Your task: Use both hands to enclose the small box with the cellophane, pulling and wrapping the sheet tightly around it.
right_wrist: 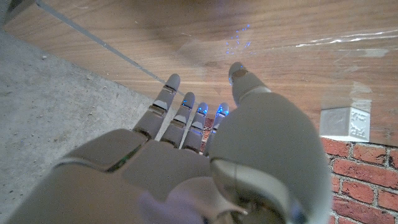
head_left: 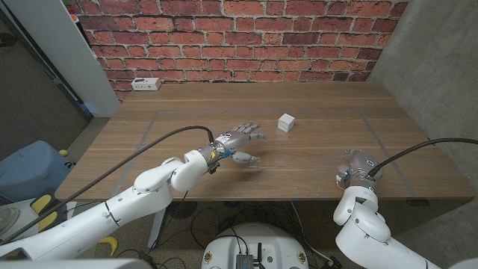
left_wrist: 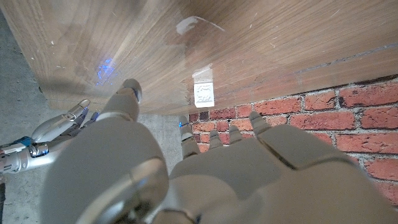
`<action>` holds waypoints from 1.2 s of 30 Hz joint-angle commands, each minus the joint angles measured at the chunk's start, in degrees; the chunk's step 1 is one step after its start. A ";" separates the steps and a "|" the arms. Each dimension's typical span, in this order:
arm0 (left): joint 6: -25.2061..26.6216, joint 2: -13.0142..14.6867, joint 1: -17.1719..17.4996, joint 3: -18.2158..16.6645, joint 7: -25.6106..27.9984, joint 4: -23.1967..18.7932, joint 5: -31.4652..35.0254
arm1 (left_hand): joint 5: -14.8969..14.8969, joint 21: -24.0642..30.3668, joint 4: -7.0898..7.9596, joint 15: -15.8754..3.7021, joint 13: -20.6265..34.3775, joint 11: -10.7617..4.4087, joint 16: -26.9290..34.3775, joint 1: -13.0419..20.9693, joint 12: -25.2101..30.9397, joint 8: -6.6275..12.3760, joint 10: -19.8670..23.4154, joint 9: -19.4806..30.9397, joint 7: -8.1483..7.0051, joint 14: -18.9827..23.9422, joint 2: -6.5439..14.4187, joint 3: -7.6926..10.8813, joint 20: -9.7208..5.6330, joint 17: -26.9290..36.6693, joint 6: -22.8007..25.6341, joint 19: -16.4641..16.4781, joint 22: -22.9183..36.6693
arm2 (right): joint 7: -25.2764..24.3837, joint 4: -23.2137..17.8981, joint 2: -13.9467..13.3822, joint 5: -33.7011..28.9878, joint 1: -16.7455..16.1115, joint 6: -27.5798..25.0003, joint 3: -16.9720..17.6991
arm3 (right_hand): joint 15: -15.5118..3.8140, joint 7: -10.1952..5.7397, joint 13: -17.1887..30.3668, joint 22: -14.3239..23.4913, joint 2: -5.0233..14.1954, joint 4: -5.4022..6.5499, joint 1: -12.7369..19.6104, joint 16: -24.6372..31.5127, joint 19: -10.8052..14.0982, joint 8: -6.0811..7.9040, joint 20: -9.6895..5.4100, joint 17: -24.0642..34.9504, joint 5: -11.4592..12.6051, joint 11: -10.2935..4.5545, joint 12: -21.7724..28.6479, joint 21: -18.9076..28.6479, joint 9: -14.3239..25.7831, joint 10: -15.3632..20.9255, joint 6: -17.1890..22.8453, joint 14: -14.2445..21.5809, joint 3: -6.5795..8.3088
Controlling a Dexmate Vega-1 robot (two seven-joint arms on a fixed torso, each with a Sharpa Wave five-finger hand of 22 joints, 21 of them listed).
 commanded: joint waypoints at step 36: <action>-2.89 1.16 0.68 3.88 -15.67 -6.38 22.62 | -0.23 0.72 -0.67 0.44 0.13 -0.51 0.11 5.31 -0.08 0.61 0.76 0.59 0.33 -4.23 -1.15 -1.60 0.32 0.24 6.25 1.49 -0.07 | -10.07 -2.51 -3.85 10.80 -1.26 -0.20 0.05 | -5.51 2.40 -0.20 0.07 0.05 3.25 -4.33 -0.12 0.73 0.42 0.30 -0.46 -0.25 1.43 0.99 -0.01 0.17 0.27 0.27 0.65 -1.41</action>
